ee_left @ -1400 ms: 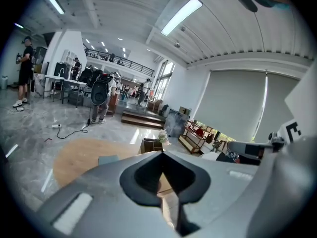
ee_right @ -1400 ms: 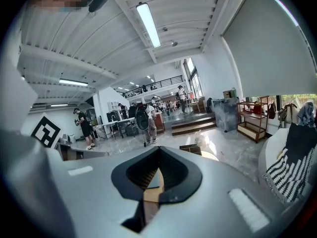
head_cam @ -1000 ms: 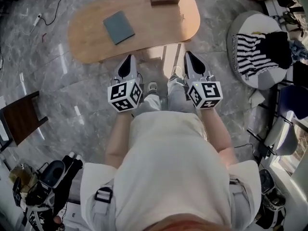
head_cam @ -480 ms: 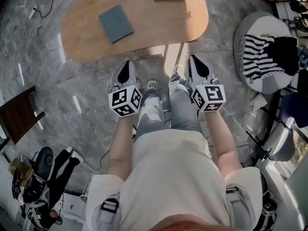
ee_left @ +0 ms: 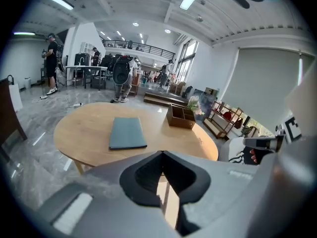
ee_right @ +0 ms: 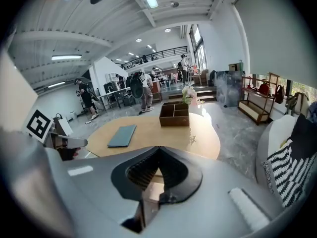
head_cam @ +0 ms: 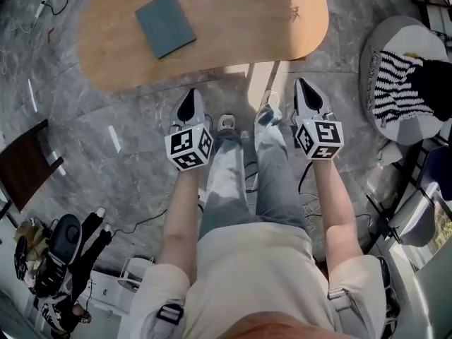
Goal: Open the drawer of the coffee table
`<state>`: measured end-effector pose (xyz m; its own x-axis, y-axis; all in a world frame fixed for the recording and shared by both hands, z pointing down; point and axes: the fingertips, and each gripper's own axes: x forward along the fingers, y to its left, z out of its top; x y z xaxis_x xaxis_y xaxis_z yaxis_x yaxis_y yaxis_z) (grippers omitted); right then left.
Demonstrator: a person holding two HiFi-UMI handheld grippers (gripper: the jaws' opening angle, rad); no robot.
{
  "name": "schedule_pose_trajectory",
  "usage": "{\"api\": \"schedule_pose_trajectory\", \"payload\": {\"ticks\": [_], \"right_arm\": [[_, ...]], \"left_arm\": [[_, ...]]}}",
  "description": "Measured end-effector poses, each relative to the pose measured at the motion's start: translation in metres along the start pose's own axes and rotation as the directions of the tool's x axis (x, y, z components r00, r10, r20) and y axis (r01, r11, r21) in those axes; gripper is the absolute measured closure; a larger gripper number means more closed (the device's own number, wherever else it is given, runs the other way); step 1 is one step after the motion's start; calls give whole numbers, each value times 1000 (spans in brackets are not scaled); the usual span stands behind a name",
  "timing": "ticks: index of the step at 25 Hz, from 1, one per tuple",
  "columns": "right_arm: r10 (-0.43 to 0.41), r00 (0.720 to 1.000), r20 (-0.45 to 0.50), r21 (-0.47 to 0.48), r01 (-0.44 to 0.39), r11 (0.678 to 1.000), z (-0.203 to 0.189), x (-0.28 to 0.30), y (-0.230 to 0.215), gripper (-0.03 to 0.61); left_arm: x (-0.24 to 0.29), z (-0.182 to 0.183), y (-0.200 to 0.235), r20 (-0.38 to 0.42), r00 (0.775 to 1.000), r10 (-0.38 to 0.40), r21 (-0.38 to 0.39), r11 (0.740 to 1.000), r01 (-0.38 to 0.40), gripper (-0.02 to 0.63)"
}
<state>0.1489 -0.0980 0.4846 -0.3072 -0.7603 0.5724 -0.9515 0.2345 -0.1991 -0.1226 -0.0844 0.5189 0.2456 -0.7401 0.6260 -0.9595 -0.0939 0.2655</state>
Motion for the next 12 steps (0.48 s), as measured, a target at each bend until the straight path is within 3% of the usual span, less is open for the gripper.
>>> {"api": "schedule_pose_trajectory", "payload": {"ticks": [12], "right_arm": [[-44, 993, -111, 20, 46, 999, -84, 78, -60, 577]], "left_arm": [[88, -84, 36, -147, 987, 57, 43, 998, -51, 615]]}}
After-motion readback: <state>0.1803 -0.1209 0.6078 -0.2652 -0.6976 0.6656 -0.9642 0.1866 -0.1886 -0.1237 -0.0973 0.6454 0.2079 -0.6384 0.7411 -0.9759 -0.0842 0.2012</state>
